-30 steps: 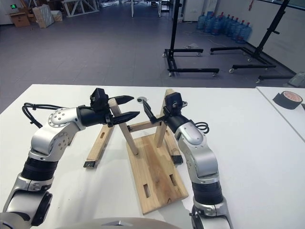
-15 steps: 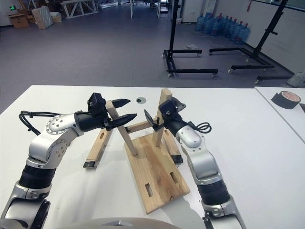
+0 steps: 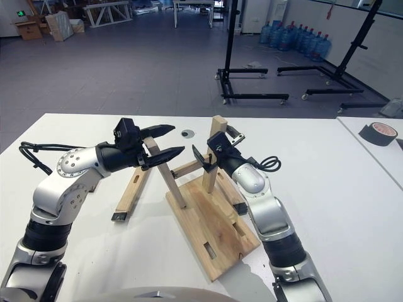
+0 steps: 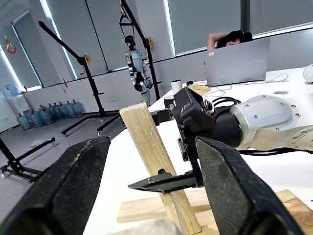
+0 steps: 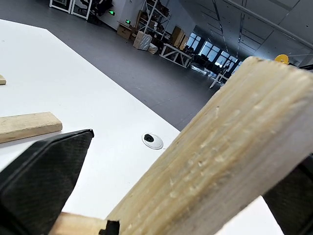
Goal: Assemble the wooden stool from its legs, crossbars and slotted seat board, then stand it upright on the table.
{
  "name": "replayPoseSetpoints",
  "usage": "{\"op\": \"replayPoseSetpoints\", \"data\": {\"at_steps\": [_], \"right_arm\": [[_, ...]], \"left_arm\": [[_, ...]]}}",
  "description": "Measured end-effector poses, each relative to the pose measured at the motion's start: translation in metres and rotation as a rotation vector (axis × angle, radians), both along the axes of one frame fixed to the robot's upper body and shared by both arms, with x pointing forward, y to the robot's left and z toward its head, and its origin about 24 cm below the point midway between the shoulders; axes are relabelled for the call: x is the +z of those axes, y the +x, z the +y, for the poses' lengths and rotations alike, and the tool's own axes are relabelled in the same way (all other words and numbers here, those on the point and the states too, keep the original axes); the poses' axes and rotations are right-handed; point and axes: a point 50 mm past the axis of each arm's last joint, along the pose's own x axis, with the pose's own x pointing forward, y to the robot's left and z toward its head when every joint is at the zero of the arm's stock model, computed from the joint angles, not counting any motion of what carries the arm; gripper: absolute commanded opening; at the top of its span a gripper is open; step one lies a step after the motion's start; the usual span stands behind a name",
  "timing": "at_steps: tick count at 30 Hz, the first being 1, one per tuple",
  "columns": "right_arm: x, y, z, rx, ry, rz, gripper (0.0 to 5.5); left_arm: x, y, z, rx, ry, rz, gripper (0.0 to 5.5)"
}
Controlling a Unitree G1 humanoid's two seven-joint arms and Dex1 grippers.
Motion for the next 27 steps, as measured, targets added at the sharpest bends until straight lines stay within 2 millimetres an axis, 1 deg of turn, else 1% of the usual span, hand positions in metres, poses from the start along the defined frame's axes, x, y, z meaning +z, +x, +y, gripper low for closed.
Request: {"op": "replayPoseSetpoints", "data": {"at_steps": [7,10,11,13,15,16,18,19,20,21,23,25,27], "right_arm": [[0.001,0.001,-0.001,-0.018,0.056,-0.001,5.4],[0.002,0.001,-0.005,-0.035,0.117,0.009,5.4],[0.003,0.001,-0.006,-0.039,0.139,0.014,5.4],[0.007,0.002,-0.016,-0.076,0.191,0.028,5.4],[0.014,0.002,-0.021,-0.09,0.236,0.014,5.4],[0.019,0.002,-0.022,-0.089,0.254,0.009,5.4],[0.029,0.001,-0.024,-0.071,0.304,-0.005,5.4],[0.039,0.001,-0.025,-0.048,0.335,-0.025,5.4],[0.05,0.0,-0.026,-0.014,0.375,-0.043,5.4],[0.059,-0.001,-0.027,0.022,0.412,-0.055,5.4],[0.068,-0.005,-0.032,0.092,0.469,-0.045,5.4],[0.078,-0.012,-0.045,0.163,0.52,-0.04,5.4],[0.079,-0.022,-0.057,0.281,0.551,0.028,5.4]], "left_arm": [[0.016,-0.004,0.013,0.009,-0.033,-0.049,3.17],[0.031,-0.006,0.016,0.021,-0.058,-0.106,3.17],[0.034,-0.007,0.017,0.028,-0.071,-0.114,3.17],[0.043,-0.011,0.022,0.034,-0.112,-0.125,3.17],[0.051,-0.022,0.021,-0.024,-0.163,-0.125,3.17],[0.05,-0.031,0.016,-0.086,-0.167,-0.108,3.17],[0.034,-0.043,0.01,-0.155,-0.135,-0.021,3.17],[0.023,-0.047,0.008,-0.188,-0.126,0.047,3.17],[0.018,-0.051,0.006,-0.213,-0.136,0.091,3.17],[0.017,-0.055,0.005,-0.243,-0.147,0.116,3.17],[0.015,-0.061,0.004,-0.295,-0.166,0.153,3.17],[0.003,-0.059,0.002,-0.281,-0.138,0.245,3.17],[-0.009,-0.05,0.001,-0.228,-0.127,0.348,3.17]]}}
